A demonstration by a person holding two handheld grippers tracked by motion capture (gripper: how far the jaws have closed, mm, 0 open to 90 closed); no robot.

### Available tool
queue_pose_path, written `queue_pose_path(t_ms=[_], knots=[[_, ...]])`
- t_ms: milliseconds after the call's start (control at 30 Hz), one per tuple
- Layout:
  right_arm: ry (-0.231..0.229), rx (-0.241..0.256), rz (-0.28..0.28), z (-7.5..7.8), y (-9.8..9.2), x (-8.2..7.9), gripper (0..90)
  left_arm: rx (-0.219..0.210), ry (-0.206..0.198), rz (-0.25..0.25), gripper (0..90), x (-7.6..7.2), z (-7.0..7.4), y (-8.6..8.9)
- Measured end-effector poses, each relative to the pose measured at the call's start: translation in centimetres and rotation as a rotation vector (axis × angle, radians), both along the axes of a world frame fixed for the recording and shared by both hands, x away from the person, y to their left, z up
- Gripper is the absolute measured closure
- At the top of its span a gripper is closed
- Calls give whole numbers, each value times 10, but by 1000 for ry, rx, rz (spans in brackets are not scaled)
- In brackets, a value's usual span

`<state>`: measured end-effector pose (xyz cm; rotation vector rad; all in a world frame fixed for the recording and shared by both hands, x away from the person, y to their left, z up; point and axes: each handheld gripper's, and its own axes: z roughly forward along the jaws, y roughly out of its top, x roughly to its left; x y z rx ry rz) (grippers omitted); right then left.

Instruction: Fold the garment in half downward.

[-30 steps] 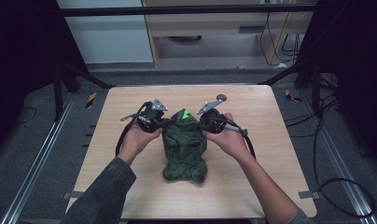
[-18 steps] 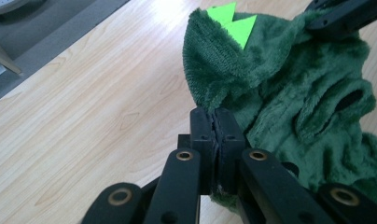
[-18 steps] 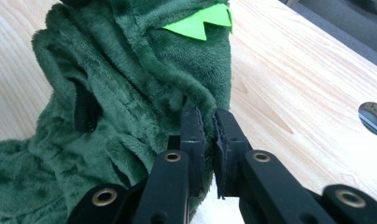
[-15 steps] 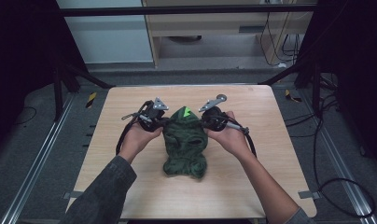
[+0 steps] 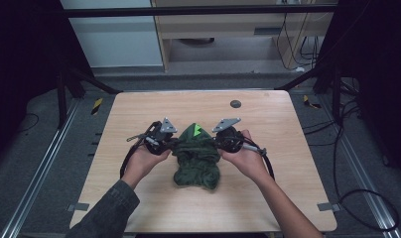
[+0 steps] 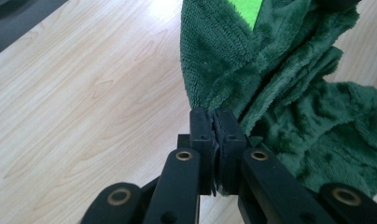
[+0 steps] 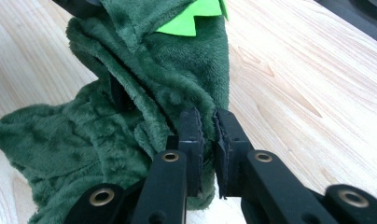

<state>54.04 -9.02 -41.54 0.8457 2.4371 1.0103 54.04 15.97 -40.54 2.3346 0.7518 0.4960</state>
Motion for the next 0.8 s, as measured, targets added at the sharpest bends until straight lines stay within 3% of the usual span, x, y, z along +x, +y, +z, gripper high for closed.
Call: queue_pose_path(t_ms=[800], knots=[[7,2,30,-19,-2,-26,801,-28,8,-15,867,-20,-16,0]])
